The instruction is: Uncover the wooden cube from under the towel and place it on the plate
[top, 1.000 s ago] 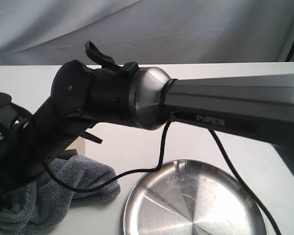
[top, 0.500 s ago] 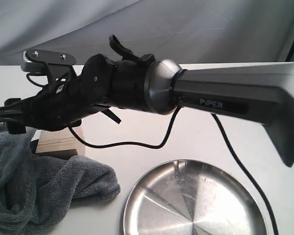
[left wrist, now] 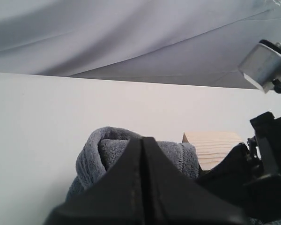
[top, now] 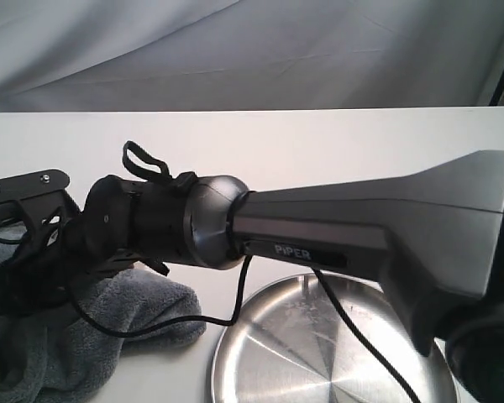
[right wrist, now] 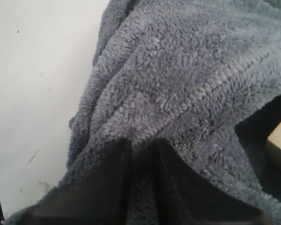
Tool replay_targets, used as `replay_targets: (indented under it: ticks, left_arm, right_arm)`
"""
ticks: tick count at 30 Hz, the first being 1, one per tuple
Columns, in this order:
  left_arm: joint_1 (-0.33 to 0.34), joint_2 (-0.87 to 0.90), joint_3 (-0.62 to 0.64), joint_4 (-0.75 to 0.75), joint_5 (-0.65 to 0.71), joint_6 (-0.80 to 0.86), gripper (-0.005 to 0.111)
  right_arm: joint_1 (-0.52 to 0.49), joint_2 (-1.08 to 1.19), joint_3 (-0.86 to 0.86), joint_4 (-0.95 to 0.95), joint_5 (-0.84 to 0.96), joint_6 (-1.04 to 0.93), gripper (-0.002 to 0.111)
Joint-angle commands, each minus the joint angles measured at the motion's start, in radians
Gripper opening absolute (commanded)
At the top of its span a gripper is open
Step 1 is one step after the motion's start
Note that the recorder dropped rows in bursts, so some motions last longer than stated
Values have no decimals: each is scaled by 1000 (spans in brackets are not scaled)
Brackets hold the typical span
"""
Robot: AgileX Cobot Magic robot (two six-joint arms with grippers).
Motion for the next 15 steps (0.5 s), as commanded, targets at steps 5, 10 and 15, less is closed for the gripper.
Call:
replay_targets:
  ticks: [5,10,15]
  left_arm:
    - [-8,-3,5,-4,-9,-10,0]
    - [-8,-3,5,-4,-8,-10,0]
    - [-8,-3,5,-4,-8,-10,0]
  right_arm:
    - [9,34,-5,33,125,-14,11]
    - [9,68,-5,51,148,-14,11]
    - [9,34,-5,65,170,-14,11]
